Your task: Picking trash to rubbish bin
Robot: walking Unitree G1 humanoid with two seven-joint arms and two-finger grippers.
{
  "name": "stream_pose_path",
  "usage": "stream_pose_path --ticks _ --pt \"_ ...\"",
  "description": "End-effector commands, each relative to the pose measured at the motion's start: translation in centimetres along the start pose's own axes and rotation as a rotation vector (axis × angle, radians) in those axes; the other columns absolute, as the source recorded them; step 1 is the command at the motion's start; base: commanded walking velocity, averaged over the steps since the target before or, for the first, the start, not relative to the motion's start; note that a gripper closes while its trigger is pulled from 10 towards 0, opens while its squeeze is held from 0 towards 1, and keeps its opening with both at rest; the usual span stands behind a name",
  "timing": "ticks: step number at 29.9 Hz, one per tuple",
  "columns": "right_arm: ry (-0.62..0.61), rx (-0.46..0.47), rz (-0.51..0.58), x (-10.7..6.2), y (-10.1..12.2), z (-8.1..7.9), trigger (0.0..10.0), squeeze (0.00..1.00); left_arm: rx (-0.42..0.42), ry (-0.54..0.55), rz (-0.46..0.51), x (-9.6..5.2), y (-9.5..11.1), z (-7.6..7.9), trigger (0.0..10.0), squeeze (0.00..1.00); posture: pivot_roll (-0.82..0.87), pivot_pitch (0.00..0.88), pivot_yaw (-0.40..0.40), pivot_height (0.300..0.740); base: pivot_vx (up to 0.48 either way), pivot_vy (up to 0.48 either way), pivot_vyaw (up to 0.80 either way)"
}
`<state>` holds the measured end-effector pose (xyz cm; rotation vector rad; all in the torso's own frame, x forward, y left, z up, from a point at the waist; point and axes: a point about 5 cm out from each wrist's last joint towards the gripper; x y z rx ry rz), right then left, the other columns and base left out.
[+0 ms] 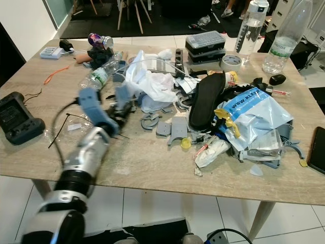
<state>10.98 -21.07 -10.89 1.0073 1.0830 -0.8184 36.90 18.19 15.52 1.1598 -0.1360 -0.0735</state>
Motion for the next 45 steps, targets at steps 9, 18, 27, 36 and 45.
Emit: stream_pose_path --ticks 9,18,27,36,45 --pt "0.010 -0.009 0.006 0.1 0.9 -0.7 10.0 0.00 0.081 -0.332 0.020 -1.9 3.6 -0.9 10.0 0.00 0.02 0.110 0.010 0.740 0.000 0.000 0.00" --pt "-0.006 -0.018 -0.021 -0.2 -1.0 0.8 10.0 0.00 -0.038 -0.503 -0.016 -2.9 1.2 2.8 10.0 0.00 0.02 0.108 0.001 0.740 -0.293 0.000 0.00" --pt "0.000 -0.030 0.007 0.1 1.1 -0.6 10.0 0.00 -0.180 -0.670 -0.091 -4.7 -2.5 8.2 10.0 0.00 0.02 0.108 -0.007 0.740 -0.387 0.000 0.00" --pt "-0.005 -0.037 -0.005 0.0 0.3 0.4 10.0 0.00 -0.206 -0.716 -0.123 -5.4 -3.4 10.0 10.0 0.00 0.03 0.102 -0.011 0.740 -0.391 0.000 0.00" --pt "-0.006 -0.042 0.013 0.1 1.5 0.1 10.0 0.00 -0.193 -0.734 -0.141 -5.8 -3.7 10.6 10.0 0.00 0.03 0.091 -0.008 0.740 -0.396 0.000 0.00"
Point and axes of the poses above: a point about 5 cm out from each wrist's last joint towards the gripper, its own x axis pointing out of the wrist towards the gripper, its own y axis along the axis of the wrist's last joint, z = x × y
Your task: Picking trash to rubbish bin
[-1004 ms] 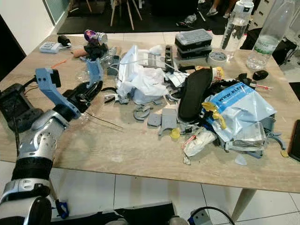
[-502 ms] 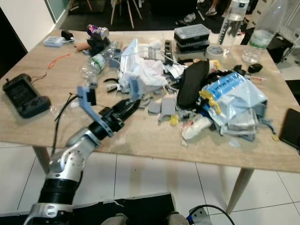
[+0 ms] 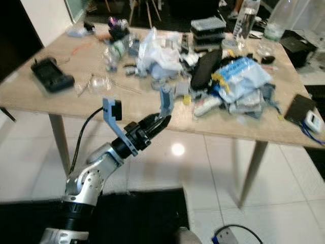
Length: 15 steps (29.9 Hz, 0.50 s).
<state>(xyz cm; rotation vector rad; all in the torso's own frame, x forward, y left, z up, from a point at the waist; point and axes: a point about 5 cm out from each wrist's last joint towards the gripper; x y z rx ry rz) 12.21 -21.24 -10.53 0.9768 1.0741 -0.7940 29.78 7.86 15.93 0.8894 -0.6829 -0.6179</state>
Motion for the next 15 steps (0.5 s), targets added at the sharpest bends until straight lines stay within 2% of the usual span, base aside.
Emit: stream_pose_path --ticks 1,5,6,10,14,15 --pt "0.011 -0.009 0.004 0.1 0.5 -0.7 10.0 0.00 0.009 0.001 -0.014 0.0 -0.1 0.1 10.0 0.00 0.03 0.086 -0.009 0.740 -0.398 0.000 0.00" --pt "0.013 -0.013 0.005 0.1 0.5 -0.7 10.0 0.00 0.013 0.000 -0.019 0.0 -0.2 0.2 10.0 0.00 0.03 0.086 -0.009 0.740 -0.398 0.000 0.00" --pt "0.007 -0.015 -0.004 0.0 -0.2 -0.1 10.0 0.00 0.015 -0.002 -0.021 0.0 -0.2 0.2 10.0 0.00 0.04 0.079 -0.010 0.740 -0.401 0.000 0.00" --pt "0.002 -0.016 -0.010 -0.1 -0.6 0.4 10.0 0.00 0.017 0.000 -0.022 0.0 -0.2 0.2 10.0 0.00 0.04 0.079 -0.010 0.740 -0.398 0.000 0.00" --pt "0.002 -0.014 -0.010 -0.1 -0.7 0.6 10.0 0.00 0.019 0.000 -0.021 0.0 -0.1 0.3 10.0 0.00 0.04 0.081 -0.008 0.740 -0.403 0.000 0.00" --pt "0.009 -0.011 -0.002 0.0 -0.2 0.0 10.0 0.00 0.021 0.001 -0.022 0.0 -0.2 0.3 10.0 0.00 0.04 0.081 -0.008 0.740 -0.401 0.000 0.00"
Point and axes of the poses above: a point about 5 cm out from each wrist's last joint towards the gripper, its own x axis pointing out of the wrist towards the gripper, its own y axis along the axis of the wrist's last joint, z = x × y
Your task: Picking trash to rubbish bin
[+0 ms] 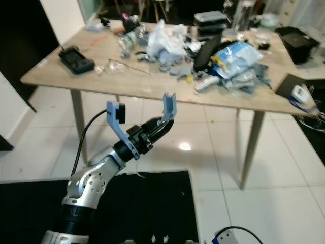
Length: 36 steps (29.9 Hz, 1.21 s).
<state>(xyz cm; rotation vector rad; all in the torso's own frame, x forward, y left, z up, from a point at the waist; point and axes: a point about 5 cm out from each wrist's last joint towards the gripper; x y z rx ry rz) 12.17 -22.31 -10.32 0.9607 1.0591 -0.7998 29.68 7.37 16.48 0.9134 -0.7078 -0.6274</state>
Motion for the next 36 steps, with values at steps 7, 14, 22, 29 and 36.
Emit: stream_pose_path --ticks 7,14,22,29,36 --pt "0.045 0.000 0.016 0.2 1.4 -2.4 10.0 0.00 -0.002 0.017 -0.016 -0.3 -0.5 -0.1 10.0 0.00 0.05 0.082 -0.006 0.740 -0.401 0.000 0.00" --pt "0.044 0.015 0.017 0.2 1.2 -1.6 10.0 0.00 0.004 0.004 -0.016 0.0 -0.3 0.1 10.0 0.00 0.04 0.084 -0.001 0.740 -0.401 0.000 0.00" --pt "0.045 0.019 0.016 0.2 0.9 -1.3 10.0 0.00 0.012 0.005 -0.007 0.1 -0.1 0.0 10.0 0.00 0.05 0.082 -0.007 0.740 -0.402 0.000 0.00" --pt "0.038 0.021 0.066 0.3 3.1 -2.5 10.0 0.00 0.014 0.004 -0.006 0.2 -0.1 0.1 10.0 0.00 0.05 0.081 -0.008 0.740 -0.401 0.000 0.00" --pt "0.007 0.036 0.034 -0.1 0.3 0.4 10.0 0.00 0.017 -0.002 -0.004 0.3 0.0 0.2 10.0 0.00 0.05 0.081 -0.008 0.740 -0.399 0.000 0.00"
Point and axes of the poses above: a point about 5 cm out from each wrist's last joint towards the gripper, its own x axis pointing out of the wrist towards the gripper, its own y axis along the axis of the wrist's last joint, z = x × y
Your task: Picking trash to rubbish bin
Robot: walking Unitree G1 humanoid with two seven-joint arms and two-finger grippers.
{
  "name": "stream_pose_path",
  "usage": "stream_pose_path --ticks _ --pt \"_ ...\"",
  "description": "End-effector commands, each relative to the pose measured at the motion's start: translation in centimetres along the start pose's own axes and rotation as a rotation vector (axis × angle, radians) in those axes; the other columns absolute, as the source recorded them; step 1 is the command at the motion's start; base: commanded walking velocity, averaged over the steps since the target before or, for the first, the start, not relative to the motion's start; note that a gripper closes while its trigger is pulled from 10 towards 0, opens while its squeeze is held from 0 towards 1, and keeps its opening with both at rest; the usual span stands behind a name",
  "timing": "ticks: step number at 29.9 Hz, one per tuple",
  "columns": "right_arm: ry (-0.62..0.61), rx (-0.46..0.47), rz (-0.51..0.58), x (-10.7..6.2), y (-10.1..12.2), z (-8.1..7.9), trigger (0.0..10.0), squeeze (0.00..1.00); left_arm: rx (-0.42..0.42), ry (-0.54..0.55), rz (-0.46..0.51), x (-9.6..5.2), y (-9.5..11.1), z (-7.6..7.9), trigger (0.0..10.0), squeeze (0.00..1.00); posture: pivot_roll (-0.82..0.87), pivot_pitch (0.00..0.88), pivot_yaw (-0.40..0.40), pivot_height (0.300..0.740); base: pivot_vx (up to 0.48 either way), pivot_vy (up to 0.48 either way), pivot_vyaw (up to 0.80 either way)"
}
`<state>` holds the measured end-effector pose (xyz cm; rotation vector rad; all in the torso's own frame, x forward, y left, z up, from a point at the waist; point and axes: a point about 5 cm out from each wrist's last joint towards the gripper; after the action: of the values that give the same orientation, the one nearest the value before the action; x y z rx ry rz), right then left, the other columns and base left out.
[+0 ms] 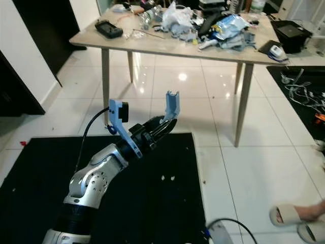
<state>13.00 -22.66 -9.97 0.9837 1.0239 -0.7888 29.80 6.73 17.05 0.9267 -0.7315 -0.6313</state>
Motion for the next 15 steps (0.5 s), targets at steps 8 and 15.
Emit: stream_pose_path --ticks 8,15 --pt "0.044 0.035 0.016 0.2 0.5 -1.6 10.0 0.00 -0.007 0.034 0.007 -0.3 -0.2 -0.5 10.0 0.00 0.05 0.077 -0.009 0.740 -0.348 0.000 0.00" --pt "0.049 0.047 0.046 0.2 1.4 -1.7 10.0 0.00 -0.010 0.093 0.024 -0.4 0.0 -1.3 10.0 0.00 0.05 0.081 -0.012 0.740 0.000 0.000 0.40"
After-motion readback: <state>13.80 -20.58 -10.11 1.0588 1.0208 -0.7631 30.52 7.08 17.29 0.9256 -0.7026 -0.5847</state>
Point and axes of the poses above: a point about 5 cm out from each wrist's last joint towards the gripper, its own x axis pointing out of the wrist towards the gripper, its own y axis along the axis of the wrist's last joint, z = x × y
